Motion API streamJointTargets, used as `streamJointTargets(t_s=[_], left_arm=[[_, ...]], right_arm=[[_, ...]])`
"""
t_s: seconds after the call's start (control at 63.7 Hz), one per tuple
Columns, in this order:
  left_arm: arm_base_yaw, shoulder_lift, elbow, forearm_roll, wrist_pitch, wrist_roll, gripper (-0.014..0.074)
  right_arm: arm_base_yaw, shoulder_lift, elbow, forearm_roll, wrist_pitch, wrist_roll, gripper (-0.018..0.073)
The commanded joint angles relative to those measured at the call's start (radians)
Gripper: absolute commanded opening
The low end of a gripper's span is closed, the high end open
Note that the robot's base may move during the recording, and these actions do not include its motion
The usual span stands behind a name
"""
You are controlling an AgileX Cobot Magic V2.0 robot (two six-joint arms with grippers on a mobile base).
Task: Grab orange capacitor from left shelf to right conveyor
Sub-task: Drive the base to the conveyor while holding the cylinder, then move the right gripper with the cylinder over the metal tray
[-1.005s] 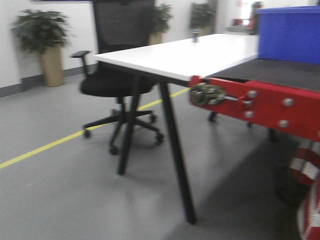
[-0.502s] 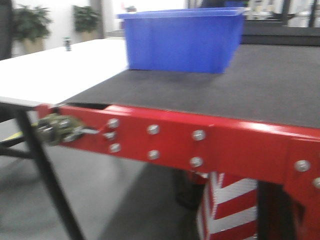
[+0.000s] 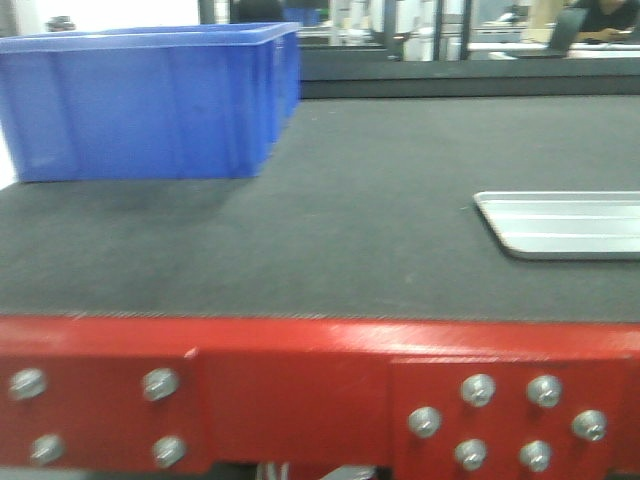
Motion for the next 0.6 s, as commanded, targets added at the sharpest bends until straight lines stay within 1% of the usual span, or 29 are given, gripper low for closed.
streamJointTargets(t_s=[0.0, 0.581], left_arm=[[0.000, -0.012, -0.004, -0.002, -0.090, -0.001, -0.0127], [0.000, -0.012, -0.004, -0.002, -0.090, -0.001, -0.0127]], right_arm=[[-0.005, 0.011, -0.029, -0.004, -0.093, -0.005, 0.0172], [-0.005, 0.011, -0.029, -0.004, -0.093, -0.005, 0.0172]])
